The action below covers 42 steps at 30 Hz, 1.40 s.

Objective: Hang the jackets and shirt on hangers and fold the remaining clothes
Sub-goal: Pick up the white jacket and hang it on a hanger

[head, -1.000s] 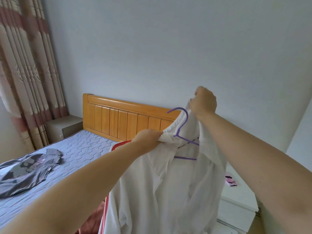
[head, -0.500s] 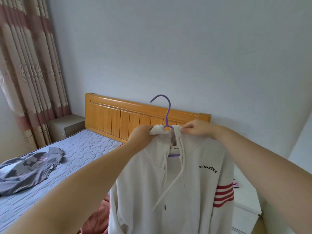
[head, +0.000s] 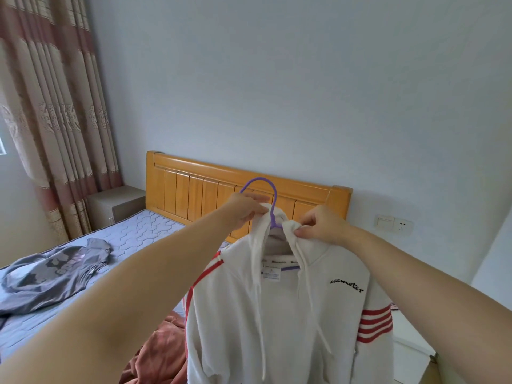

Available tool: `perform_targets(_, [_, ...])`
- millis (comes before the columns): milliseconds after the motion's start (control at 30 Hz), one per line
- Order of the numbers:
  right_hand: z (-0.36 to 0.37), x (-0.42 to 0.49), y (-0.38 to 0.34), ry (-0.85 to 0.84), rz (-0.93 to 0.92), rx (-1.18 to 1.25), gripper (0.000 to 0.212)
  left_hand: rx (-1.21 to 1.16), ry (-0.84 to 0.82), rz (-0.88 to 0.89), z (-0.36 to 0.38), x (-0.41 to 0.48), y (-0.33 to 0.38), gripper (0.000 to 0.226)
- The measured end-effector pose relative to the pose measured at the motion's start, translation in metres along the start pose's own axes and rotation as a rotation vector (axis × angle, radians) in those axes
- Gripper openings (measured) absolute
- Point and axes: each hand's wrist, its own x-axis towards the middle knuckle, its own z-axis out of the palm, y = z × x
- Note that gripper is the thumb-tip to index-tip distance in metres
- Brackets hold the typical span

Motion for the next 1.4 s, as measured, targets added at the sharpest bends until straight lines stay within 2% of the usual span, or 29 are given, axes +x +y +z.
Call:
perform_targets(67, [0.004,-0.003,0.0,-0.029,0.003,-0.026,0.038,-0.149,0.133,0.157,0.002,0.005,0.007,0.031])
perform_targets(100, [0.004,-0.003,0.002,-0.022,0.011,-0.012,0.039,-0.171,0.118,0.229,0.004,0.003,0.012,0.033])
perform_targets(133, [0.002,-0.003,0.004,-0.003,0.023,0.015,0.039,-0.086,0.066,0.259,0.007,0.0,0.016,0.034])
perform_targets(233, [-0.003,-0.003,0.007,0.094,0.047,0.086,0.042,0.536,-0.272,-0.009,0.017,-0.012,0.019,0.033])
perform_targets(300, [-0.003,-0.003,0.01,0.16,0.054,0.11,0.05,0.744,-0.423,-0.06,0.013,-0.015,0.017,0.037])
perform_targets(400, [-0.001,-0.004,0.025,0.24,0.091,0.13,0.043,0.849,-0.316,-0.036,-0.001,-0.011,0.01,0.054])
perform_targets(467, [-0.001,-0.003,0.033,0.28,0.12,0.145,0.033,0.961,-0.31,-0.012,-0.009,-0.012,0.003,0.057])
perform_targets(567, [-0.003,-0.002,0.031,0.295,0.124,0.177,0.031,1.091,-0.333,0.034,-0.012,-0.012,-0.007,0.052])
perform_targets(633, [-0.009,-0.004,0.019,0.196,0.141,0.202,0.025,1.13,-0.289,0.166,-0.012,-0.01,-0.014,0.034])
perform_targets(667, [-0.015,-0.007,0.012,0.087,0.162,0.254,0.023,1.099,-0.268,0.209,-0.012,-0.009,-0.017,0.025])
perform_targets(767, [-0.037,-0.015,0.002,-0.421,0.294,0.467,0.026,0.956,-0.278,0.252,-0.018,-0.008,-0.019,0.014])
perform_targets(833, [-0.043,-0.013,0.002,-0.583,0.369,0.52,0.034,0.882,-0.356,0.263,-0.016,-0.01,-0.019,0.012])
perform_targets(867, [-0.044,-0.008,0.003,-0.554,0.361,0.487,0.031,0.867,-0.391,0.275,-0.013,-0.011,-0.017,0.013])
perform_targets(933, [-0.037,0.001,0.001,-0.389,0.234,0.287,0.014,0.857,-0.43,0.309,-0.004,-0.012,-0.015,0.015])
perform_targets(1000, [-0.026,0.012,-0.002,-0.41,0.159,0.137,0.028,0.843,-0.434,0.372,0.003,-0.014,-0.009,0.019])
perform_targets(1067, [-0.011,0.022,0.002,-0.425,0.157,-0.005,0.019,0.847,-0.422,0.426,0.008,-0.015,-0.003,0.021])
perform_targets(1100, [-0.008,0.025,0.005,-0.36,0.142,-0.047,0.016,0.853,-0.41,0.442,0.009,-0.016,-0.001,0.024])
perform_targets(1167, [-0.013,0.026,0.003,-0.123,0.116,-0.04,0.007,0.84,-0.385,0.445,0.01,-0.017,0.002,0.032])
perform_targets(1233, [-0.026,0.024,-0.007,0.253,0.052,0.059,0.015,0.811,-0.386,0.428,0.011,-0.019,0.002,0.048])
perform_targets(1300, [-0.042,0.023,-0.018,0.689,-0.076,0.094,0.008,0.776,-0.397,0.396,0.014,-0.021,0.002,0.059])
perform_targets(1333, [-0.047,0.025,-0.018,0.854,-0.112,0.124,0.005,0.765,-0.403,0.385,0.016,-0.021,0.003,0.059])
perform_targets(1367, [-0.051,0.027,-0.018,0.961,-0.128,0.141,0.007,0.767,-0.408,0.377,0.018,-0.022,0.004,0.057])
perform_targets(1400, [-0.052,0.029,-0.015,0.994,-0.111,0.121,0.013,0.778,-0.406,0.369,0.019,-0.022,0.004,0.053])
